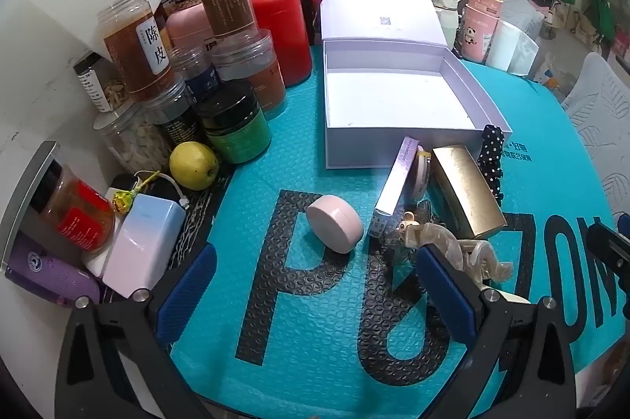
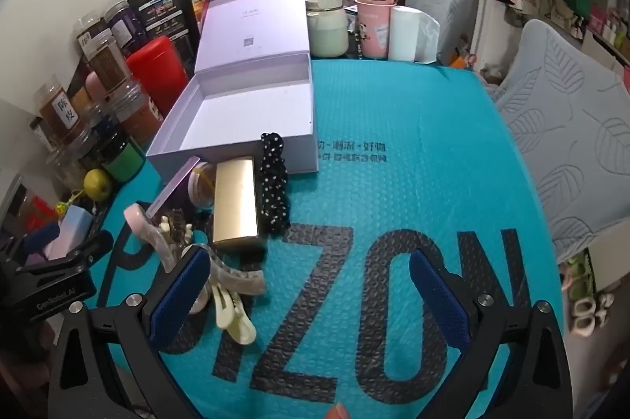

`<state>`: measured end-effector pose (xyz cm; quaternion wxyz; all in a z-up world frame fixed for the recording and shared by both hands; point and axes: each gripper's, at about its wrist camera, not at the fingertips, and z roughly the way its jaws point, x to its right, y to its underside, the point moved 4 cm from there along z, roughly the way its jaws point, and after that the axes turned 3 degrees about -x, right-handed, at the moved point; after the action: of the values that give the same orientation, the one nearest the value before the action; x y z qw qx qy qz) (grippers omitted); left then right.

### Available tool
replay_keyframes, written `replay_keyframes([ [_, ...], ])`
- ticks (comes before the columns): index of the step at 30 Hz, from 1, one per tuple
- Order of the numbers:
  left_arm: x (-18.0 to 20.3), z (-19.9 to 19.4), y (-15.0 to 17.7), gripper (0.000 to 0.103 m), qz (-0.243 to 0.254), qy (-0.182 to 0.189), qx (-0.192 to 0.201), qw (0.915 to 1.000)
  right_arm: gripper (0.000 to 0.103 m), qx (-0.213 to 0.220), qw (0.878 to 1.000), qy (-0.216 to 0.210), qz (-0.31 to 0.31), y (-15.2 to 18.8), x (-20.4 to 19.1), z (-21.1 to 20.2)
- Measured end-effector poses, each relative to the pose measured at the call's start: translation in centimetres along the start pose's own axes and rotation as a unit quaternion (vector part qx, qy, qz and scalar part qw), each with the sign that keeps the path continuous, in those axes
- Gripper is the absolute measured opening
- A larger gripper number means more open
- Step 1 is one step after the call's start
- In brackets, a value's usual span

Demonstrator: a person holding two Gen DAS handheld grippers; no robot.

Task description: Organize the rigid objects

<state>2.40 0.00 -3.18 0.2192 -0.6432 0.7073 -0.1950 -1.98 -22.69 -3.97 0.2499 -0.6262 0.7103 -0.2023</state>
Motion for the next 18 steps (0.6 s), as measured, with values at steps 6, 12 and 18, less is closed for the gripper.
replay_keyframes([
  [6,0.06,0.01,0.03,0.103,-0.001,0.004,-0.001,1.0,0.103,0.002,1.0,0.003,0.0,-0.03,0.08,-0.04],
  [12,0.62,-0.32,0.39,0.103,0.005,0.011,0.002,0.9999,0.103,0.005,1.0,0.006,0.0,0.14,-0.73,-0.32],
  [18,0.7,-0.28,0.26,0.103,0.005,0.022,0.003,0.9997,0.103,-0.002,1.0,0.005,0.006,-0.02,0.03,-0.21],
])
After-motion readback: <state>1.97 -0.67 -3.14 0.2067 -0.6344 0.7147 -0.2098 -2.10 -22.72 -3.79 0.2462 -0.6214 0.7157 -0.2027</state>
